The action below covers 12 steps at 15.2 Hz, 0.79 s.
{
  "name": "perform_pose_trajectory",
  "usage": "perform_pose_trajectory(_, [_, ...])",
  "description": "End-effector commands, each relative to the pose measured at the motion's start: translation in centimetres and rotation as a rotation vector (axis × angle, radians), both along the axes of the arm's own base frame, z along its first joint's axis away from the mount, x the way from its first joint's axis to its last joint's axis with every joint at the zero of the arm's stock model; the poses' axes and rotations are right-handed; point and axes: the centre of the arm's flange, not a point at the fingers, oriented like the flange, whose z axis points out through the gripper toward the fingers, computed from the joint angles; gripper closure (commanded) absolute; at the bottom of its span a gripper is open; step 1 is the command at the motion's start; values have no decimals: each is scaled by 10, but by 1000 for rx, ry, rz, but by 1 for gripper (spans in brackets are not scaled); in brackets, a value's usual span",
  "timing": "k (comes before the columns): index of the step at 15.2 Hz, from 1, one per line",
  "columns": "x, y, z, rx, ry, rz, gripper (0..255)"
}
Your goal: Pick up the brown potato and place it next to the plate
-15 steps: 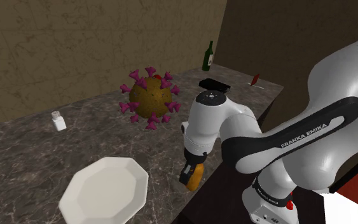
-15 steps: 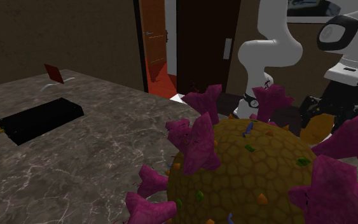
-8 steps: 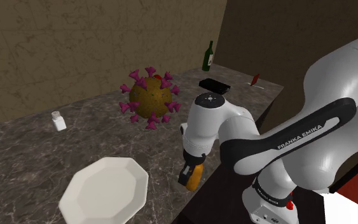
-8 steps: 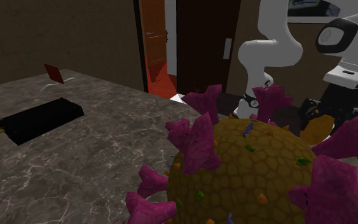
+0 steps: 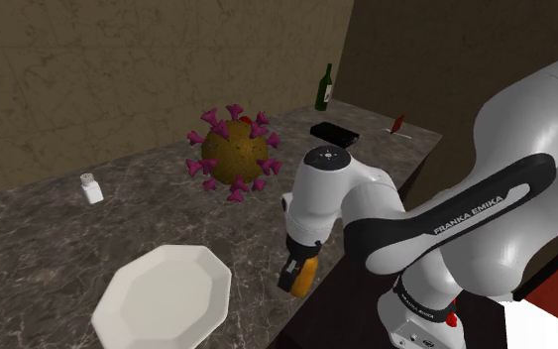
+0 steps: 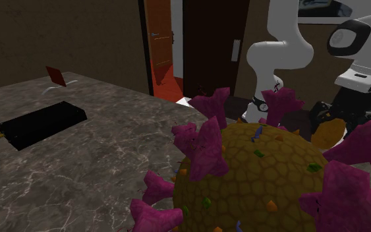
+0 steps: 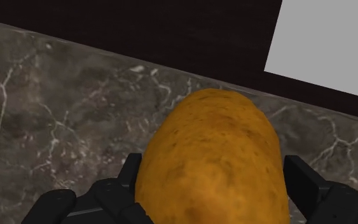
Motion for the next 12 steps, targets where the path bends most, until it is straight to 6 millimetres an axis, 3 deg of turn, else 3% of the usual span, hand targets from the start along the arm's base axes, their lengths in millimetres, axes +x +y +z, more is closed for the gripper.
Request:
perform_pose_trajectory(1, [-3,-2,7,-10,16,-1,0])
perform_pose_trajectory(4, [-4,1,44,-10,16,-1,0])
perform_pose_trajectory(12, [-4,1,44,-10,16,-1,0])
